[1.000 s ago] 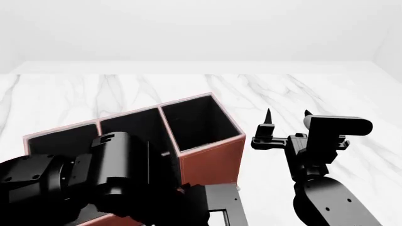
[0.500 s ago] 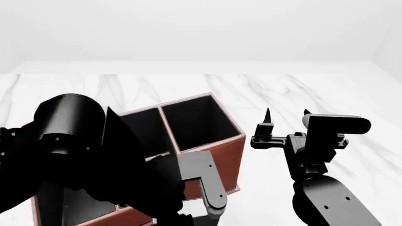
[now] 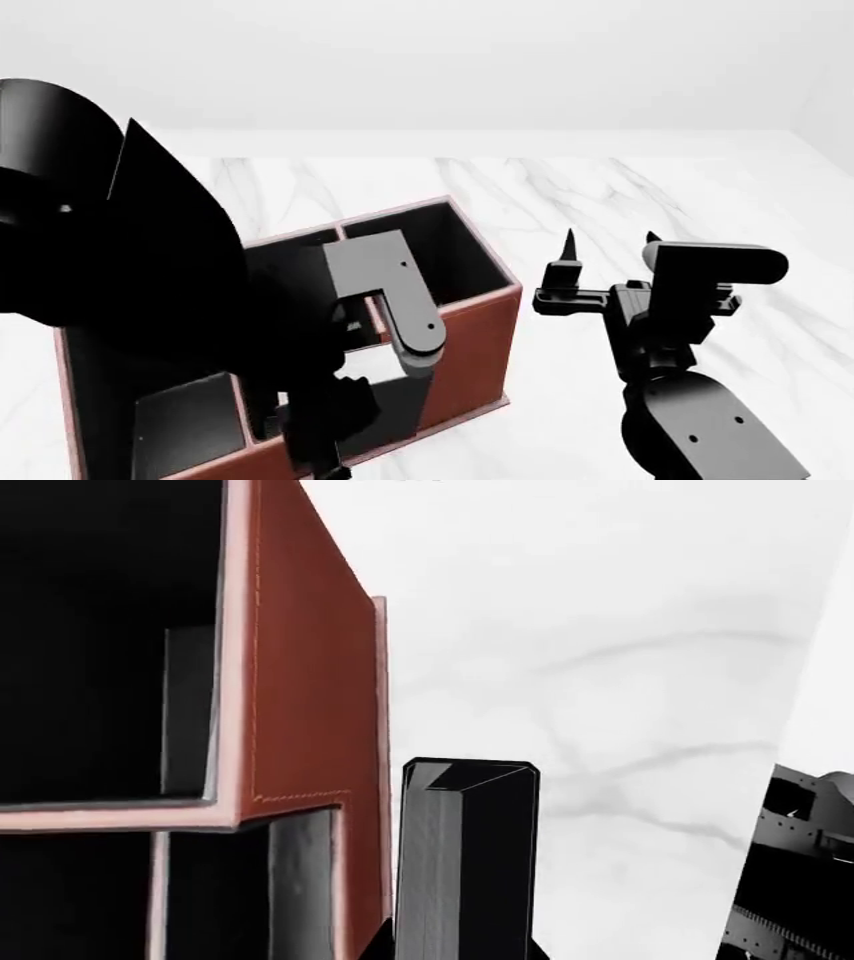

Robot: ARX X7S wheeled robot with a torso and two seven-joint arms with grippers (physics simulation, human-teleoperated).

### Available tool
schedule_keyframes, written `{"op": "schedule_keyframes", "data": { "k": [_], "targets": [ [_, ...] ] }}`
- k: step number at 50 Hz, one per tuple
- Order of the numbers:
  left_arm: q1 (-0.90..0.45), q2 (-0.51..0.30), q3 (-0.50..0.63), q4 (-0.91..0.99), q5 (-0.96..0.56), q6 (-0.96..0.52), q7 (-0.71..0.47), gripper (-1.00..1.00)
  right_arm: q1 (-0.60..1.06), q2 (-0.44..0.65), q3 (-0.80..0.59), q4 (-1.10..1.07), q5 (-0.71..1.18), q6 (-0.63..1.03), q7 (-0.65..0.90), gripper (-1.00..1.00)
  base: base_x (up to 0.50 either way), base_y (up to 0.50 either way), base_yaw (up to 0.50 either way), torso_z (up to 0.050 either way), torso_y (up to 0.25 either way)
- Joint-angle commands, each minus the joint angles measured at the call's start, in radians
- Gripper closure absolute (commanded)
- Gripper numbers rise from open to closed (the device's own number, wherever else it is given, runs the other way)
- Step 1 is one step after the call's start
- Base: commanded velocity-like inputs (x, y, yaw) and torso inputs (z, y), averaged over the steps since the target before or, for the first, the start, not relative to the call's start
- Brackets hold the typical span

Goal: Pick up the book and place it in the back compartment of the caddy.

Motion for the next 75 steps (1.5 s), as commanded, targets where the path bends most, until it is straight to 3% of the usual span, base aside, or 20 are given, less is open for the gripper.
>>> {"op": "schedule_keyframes", "data": {
  "k": [1,20,49,70,75],
  "targets": [
    [-0.101,-0.039,0.015,-0.022,-0.085,-0.003,-0.058,1.0,0.004,0.002,-0.001,0.001,0.002,0.001,0.004,-1.0,0.0,0.0,0.0,0.0,0.01],
    [-0.173,-0.107,0.047,-0.056,-0.004,-0.01,0.032,1.0,0.006,0.004,-0.003,0.0,0.004,0.0,0.012,-1.0,0.0,0.0,0.0,0.0,0.001],
    [-0.251,-0.096,0.141,-0.146,0.194,0.026,0.128,1.0,0.019,0.002,-0.009,0.003,0.006,0.014,0.035,-1.0,0.0,0.0,0.0,0.0,0.001],
    [-0.258,-0.095,0.172,-0.146,0.208,0.052,0.133,1.0,0.022,0.009,-0.018,0.0,0.008,0.029,0.044,-1.0,0.0,0.0,0.0,0.001,0.001],
    [-0.252,-0.096,0.186,-0.158,0.198,0.049,0.224,1.0,0.022,0.01,-0.027,0.01,0.001,0.028,0.045,-1.0,0.0,0.0,0.0,0.0,0.0]
  ]
}}
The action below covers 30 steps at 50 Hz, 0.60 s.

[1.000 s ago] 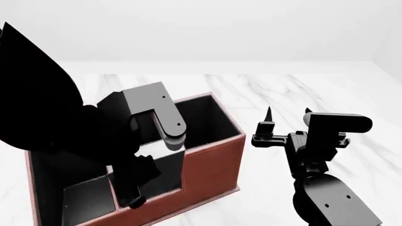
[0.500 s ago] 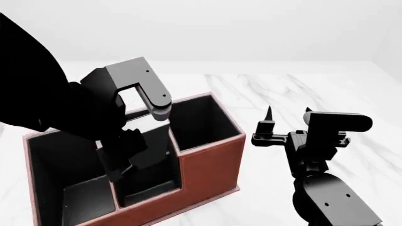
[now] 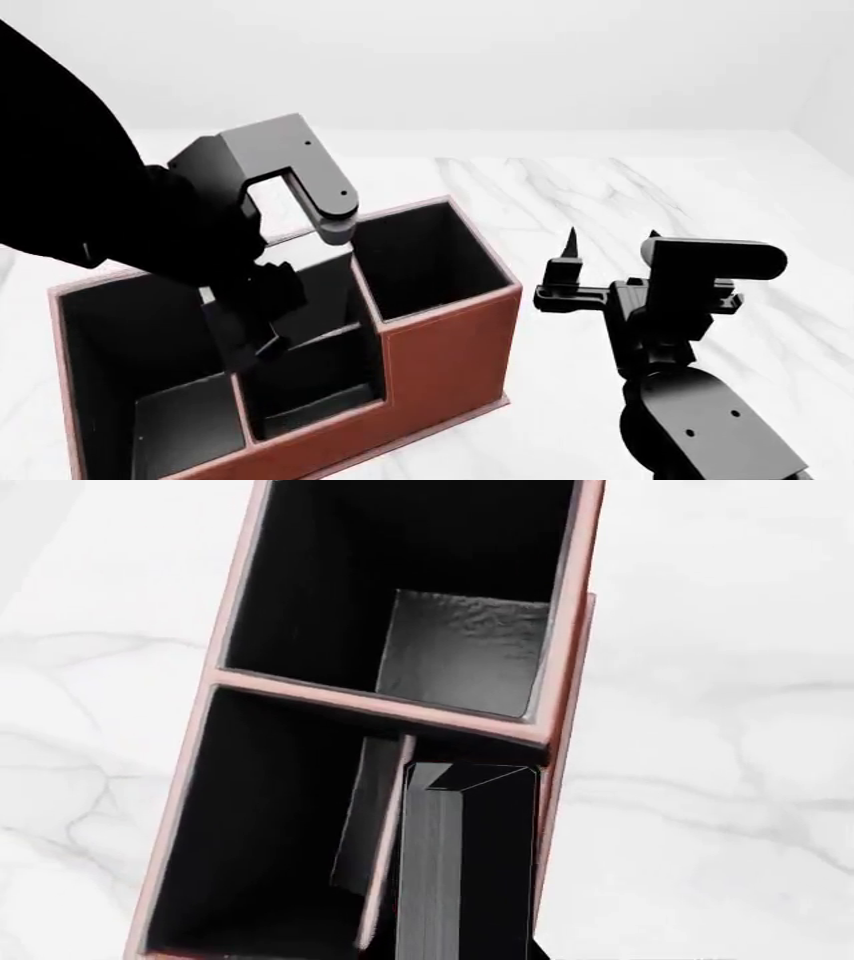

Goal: Pick up the book and place it in the back compartment of the caddy.

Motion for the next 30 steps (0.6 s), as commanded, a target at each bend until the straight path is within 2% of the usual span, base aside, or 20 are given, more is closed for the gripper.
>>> {"op": "schedule_keyframes", "data": {
  "k": [1,14,30],
  "targets": [
    [-0.012,-0.002,0.01,-0.019,0.011,0.006,0.069,1.0,0.001,0.001,-0.01,0.011,-0.006,-0.001,0.003,-1.0,0.0,0.0,0.0,0.0,0.0],
    [-0.043,0.006,0.043,-0.053,0.099,0.037,0.156,1.0,-0.004,0.004,-0.01,0.009,-0.001,-0.007,0.001,-1.0,0.0,0.0,0.0,0.0,0.002],
    [-0.098,0.044,0.179,-0.1,0.356,0.17,0.444,1.0,-0.003,0.007,-0.008,0.01,0.005,-0.01,0.002,-1.0,0.0,0.0,0.0,0.0,0.001]
  ]
}}
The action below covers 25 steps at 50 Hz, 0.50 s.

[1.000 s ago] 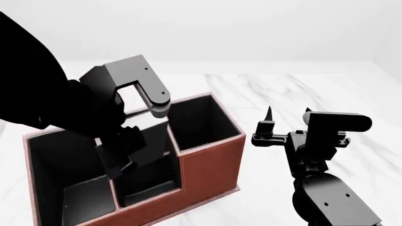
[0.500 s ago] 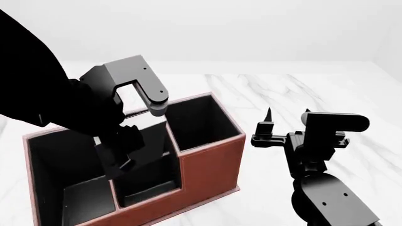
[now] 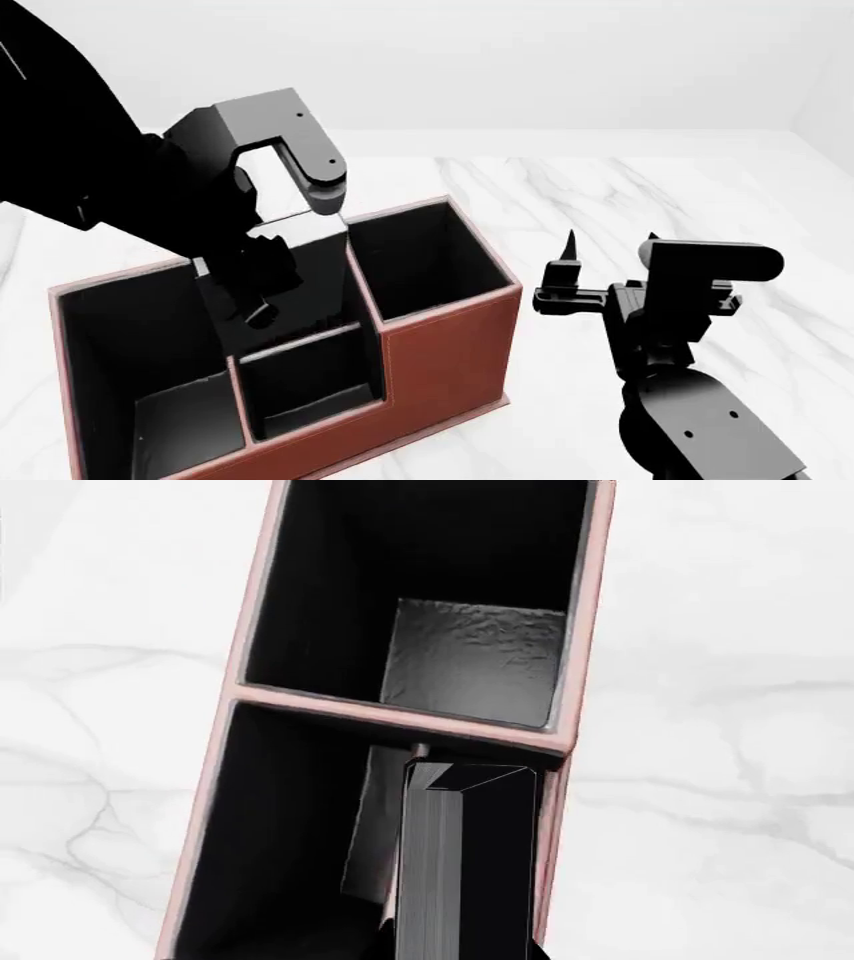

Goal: Pick up the book and place it in the back compartment of the caddy.

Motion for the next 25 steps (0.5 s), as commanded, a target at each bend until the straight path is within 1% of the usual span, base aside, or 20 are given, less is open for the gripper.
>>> {"op": "schedule_keyframes", "data": {
  "k": [1,5,12,17,25],
  "targets": [
    [-0.04,0.025,0.07,-0.038,0.155,0.084,0.166,1.0,0.0,0.002,0.0,0.004,0.003,-0.005,-0.001,-1.0,0.0,0.0,0.0,0.0,0.0],
    [-0.038,0.035,0.068,-0.06,0.16,0.116,0.218,1.0,0.0,0.003,0.001,0.008,0.003,-0.007,0.0,-1.0,0.0,0.0,0.0,0.0,0.0],
    [-0.037,0.053,0.068,-0.11,0.164,0.134,0.271,1.0,-0.001,0.005,0.002,0.006,0.005,-0.008,0.001,-1.0,0.0,0.0,0.0,0.0,0.001],
    [-0.031,0.056,0.041,-0.161,0.127,0.131,0.292,1.0,0.0,0.009,0.004,0.001,0.006,-0.005,0.005,-1.0,0.0,0.0,0.0,0.002,0.002],
    [-0.033,0.057,0.042,-0.194,0.115,0.112,0.308,1.0,0.0,0.013,0.003,-0.009,0.006,-0.001,0.011,-1.0,0.0,0.0,0.0,0.0,0.001]
  ]
}}
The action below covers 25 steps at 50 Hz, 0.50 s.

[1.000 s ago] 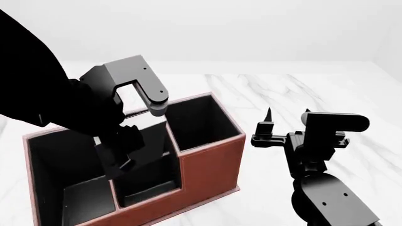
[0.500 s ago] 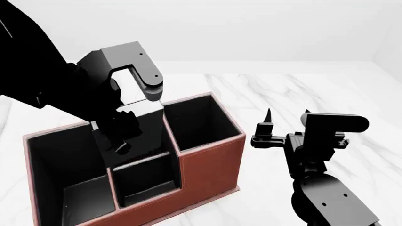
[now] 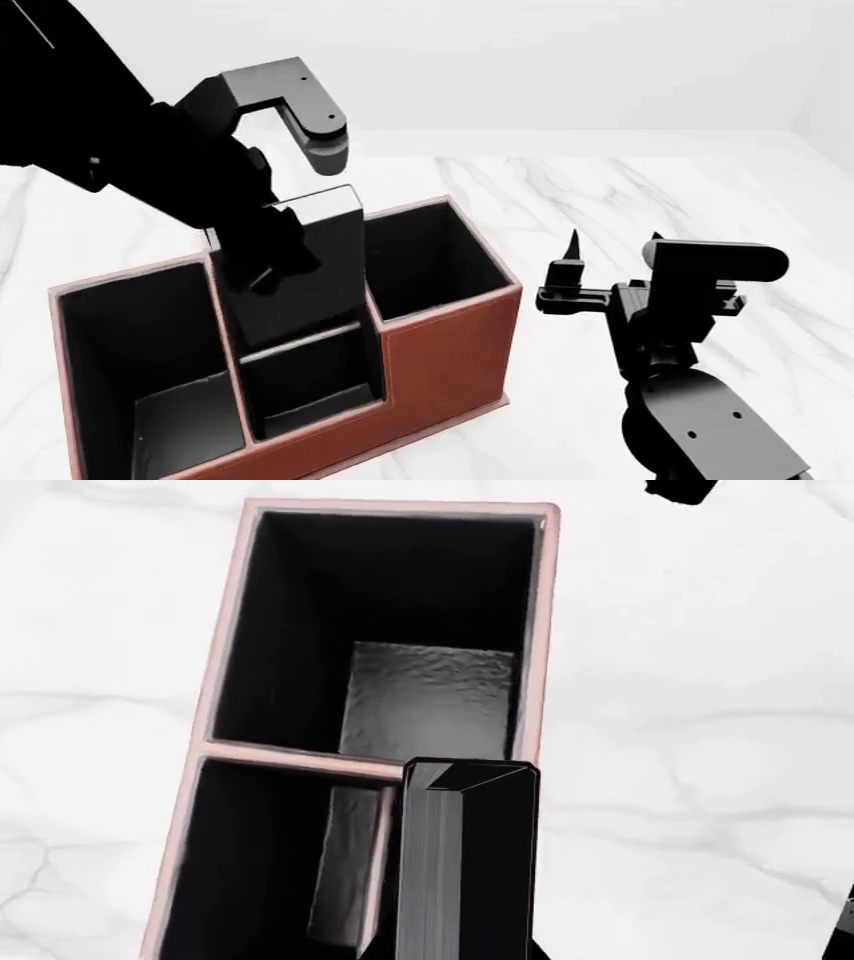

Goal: Pick up the book and place it in the back compartment of the caddy.

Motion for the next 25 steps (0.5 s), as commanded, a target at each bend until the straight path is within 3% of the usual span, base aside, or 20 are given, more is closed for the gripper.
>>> {"op": "schedule_keyframes", "data": {
  "k": [1,25],
  "targets": [
    [-0.013,0.01,-0.015,-0.069,-0.007,-0.004,0.039,1.0,-0.001,0.004,0.0,-0.006,0.001,0.0,0.005,-1.0,0.0,0.0,0.0,0.0,0.0],
    [-0.018,0.006,-0.007,-0.084,-0.011,-0.024,0.046,1.0,-0.006,0.006,-0.006,0.006,0.0,-0.014,0.005,-1.0,0.0,0.0,0.0,0.0,0.001]
  ]
}}
